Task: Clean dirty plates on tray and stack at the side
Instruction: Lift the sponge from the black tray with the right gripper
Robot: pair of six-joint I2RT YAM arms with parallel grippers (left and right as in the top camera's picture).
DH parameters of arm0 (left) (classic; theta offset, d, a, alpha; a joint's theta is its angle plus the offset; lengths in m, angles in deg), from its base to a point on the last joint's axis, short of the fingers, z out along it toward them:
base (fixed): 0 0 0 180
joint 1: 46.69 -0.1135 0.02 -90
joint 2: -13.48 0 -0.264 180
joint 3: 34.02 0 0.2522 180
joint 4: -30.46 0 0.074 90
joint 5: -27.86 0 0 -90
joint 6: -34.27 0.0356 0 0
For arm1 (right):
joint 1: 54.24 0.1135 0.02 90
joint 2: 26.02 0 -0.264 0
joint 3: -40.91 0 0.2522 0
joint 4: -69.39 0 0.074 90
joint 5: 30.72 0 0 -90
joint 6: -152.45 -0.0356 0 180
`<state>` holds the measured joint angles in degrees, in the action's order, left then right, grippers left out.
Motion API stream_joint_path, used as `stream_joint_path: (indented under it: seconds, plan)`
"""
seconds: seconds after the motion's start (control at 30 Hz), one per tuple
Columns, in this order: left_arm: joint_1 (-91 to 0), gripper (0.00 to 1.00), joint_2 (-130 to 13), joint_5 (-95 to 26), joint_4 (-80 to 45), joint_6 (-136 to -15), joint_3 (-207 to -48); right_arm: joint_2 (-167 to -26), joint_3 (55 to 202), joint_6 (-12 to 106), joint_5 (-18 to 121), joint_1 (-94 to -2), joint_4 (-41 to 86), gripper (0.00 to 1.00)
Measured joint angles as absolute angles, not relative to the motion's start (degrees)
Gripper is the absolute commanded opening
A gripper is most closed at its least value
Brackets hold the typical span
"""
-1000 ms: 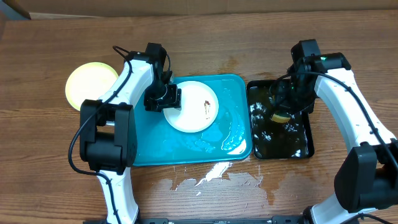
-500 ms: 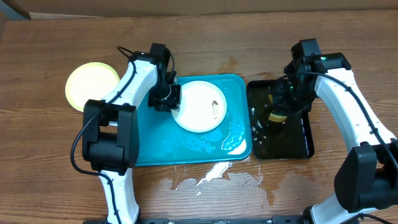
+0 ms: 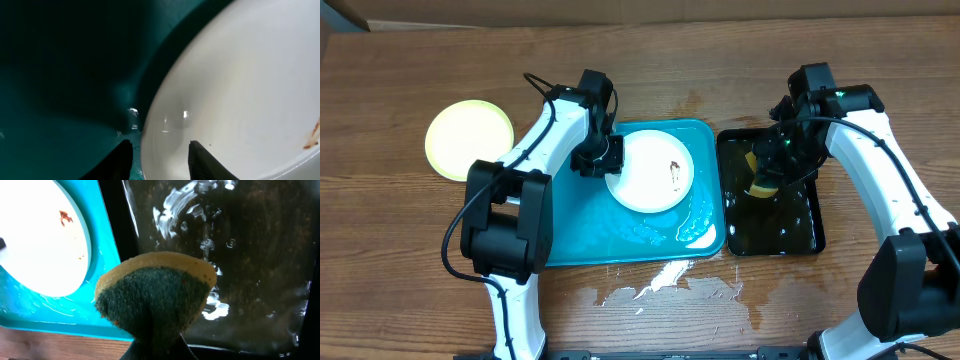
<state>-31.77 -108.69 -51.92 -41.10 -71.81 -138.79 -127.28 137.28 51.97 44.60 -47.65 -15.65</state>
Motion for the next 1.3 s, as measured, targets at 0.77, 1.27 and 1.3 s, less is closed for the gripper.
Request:
stream_joint_path:
  seconds: [0.77,1.27,1.3]
  plan:
    - [-28.08,0.15,-108.69,-58.96,-49.12,-81.29,-138.79,-127.28,137.26,52.01,49.56,-47.65,-17.07,0.04]
    - [-28.39,0.04,-108.69,-61.08,-45.32,-77.86,-138.7,-127.28,137.21,51.97,51.83,-47.68,-16.79,0.04]
    - [-28.21,0.04,-108.69,-61.1,-45.23,-78.54,-138.48,-127.28,136.82,51.93,51.83,-47.65,-15.87,0.04]
